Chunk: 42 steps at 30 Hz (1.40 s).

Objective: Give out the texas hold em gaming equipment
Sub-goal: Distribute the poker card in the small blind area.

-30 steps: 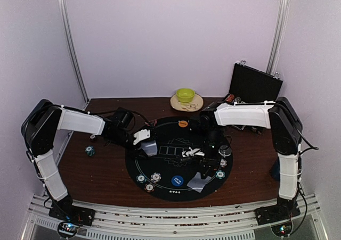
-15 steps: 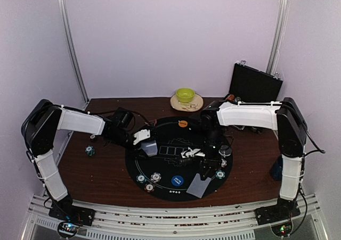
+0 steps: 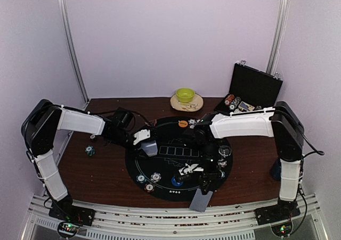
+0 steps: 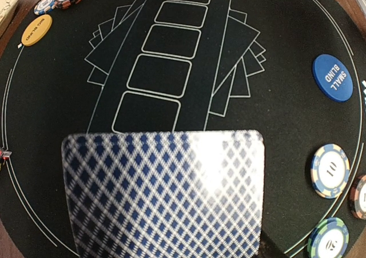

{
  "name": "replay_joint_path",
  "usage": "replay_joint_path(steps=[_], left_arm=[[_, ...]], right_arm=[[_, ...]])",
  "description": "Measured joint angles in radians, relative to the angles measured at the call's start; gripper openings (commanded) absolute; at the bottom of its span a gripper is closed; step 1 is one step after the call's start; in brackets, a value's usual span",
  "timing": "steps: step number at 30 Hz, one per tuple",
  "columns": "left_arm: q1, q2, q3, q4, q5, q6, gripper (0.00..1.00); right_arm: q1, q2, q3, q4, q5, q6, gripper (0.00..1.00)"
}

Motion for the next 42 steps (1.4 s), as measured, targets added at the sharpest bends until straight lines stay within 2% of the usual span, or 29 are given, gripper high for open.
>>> replay_joint_path(steps=[15,27,35,42], left_arm=[[0.0,0.0,0.0,0.0,0.003,0.0,0.55],[0.0,0.0,0.0,0.0,0.004,0.003,0.55],[0.0,0.0,0.0,0.0,0.005,0.003,0.55],[0.0,0.0,0.0,0.0,0.005,0.003,0.56]], right_arm=[[-0.003,0.177,0.188,0.006,0.122,0.076,0.0],[-0.014,0.204,0.251,0.003,0.254,0.132,0.15],[-0.014,0.228,0.282,0.003,0.291,0.141,0.17],[-0.014,0.241,0.315,0.016,0.316,0.158,0.29]])
